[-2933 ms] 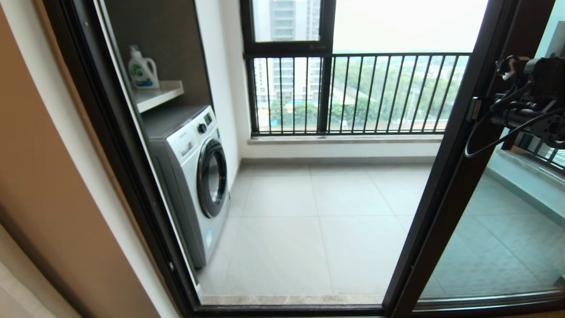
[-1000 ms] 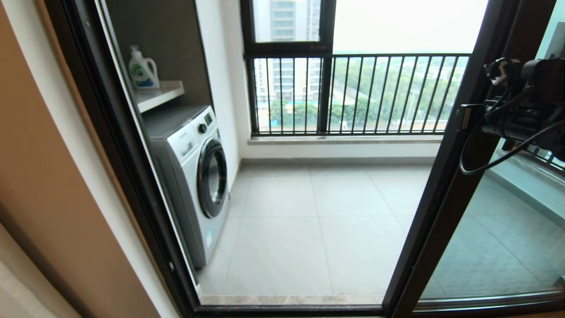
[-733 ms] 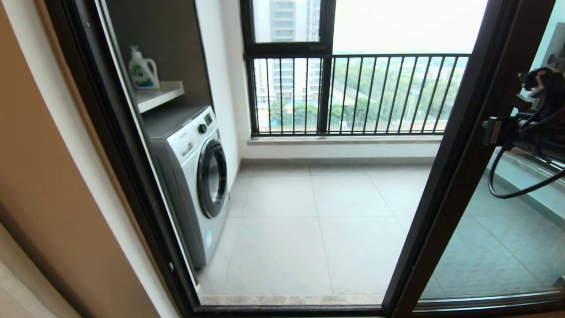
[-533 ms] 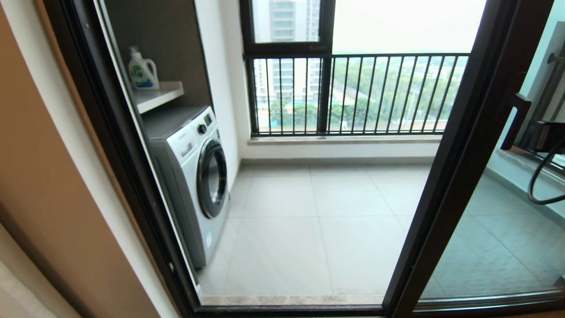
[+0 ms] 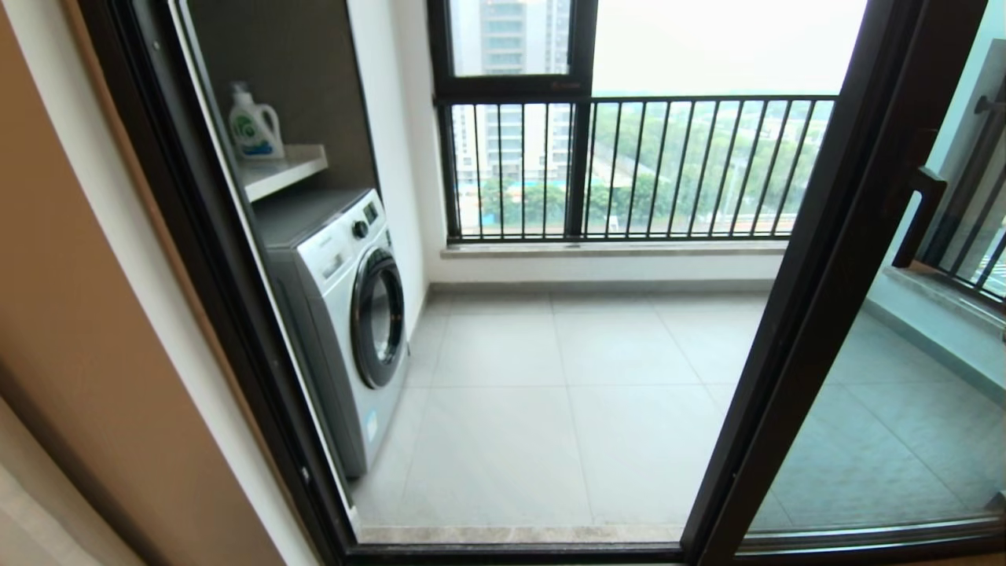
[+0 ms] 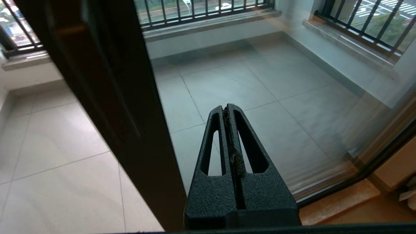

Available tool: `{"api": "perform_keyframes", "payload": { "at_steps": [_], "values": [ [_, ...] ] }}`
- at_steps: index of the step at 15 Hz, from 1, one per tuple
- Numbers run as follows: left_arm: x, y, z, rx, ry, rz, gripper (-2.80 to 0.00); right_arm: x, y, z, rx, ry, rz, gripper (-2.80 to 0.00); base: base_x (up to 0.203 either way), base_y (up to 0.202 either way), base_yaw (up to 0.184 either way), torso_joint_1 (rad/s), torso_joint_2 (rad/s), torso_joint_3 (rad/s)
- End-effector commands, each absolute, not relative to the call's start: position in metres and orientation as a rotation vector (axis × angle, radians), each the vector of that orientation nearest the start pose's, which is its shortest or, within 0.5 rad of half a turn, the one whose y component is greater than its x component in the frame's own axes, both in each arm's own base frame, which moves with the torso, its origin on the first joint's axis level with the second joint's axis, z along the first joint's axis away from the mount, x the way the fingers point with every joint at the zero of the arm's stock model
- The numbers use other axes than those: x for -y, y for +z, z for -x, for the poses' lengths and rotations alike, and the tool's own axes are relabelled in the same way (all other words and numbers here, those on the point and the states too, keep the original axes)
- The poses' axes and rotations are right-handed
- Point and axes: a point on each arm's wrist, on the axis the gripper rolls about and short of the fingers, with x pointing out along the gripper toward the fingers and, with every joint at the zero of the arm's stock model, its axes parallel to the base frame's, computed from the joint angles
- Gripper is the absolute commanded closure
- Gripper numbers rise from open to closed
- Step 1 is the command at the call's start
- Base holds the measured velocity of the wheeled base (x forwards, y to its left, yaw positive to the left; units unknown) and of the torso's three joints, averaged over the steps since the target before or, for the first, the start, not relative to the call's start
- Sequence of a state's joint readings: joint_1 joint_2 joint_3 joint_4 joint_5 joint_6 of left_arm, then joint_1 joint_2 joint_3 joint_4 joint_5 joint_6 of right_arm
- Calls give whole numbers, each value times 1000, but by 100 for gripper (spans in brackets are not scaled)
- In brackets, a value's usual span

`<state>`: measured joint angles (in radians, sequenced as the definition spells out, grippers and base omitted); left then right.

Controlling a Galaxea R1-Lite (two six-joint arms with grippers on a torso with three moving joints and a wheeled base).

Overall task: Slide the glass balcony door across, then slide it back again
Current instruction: Close the slid door

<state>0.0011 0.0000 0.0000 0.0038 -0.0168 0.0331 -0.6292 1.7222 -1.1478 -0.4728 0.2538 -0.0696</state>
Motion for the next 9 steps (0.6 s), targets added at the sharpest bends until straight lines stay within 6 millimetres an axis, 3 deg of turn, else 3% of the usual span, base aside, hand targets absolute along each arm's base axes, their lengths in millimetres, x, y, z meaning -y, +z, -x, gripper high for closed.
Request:
{"api": "perform_keyframes", "payload": {
  "at_steps": [1, 5, 9],
  "values": [
    [0, 75, 23, -6, -15, -33, 0, 213, 243, -297, -120, -378, 20, 0, 0, 0, 0, 0, 0, 0],
    [0, 75, 23, -6, -15, -34, 0, 222, 243, -325, -95, -357, 37, 0, 0, 0, 0, 0, 0, 0],
    [0, 75, 23, -5, -15, -34, 0, 207, 243, -346, -84, -300, 45, 0, 0, 0, 0, 0, 0, 0]
  ]
}}
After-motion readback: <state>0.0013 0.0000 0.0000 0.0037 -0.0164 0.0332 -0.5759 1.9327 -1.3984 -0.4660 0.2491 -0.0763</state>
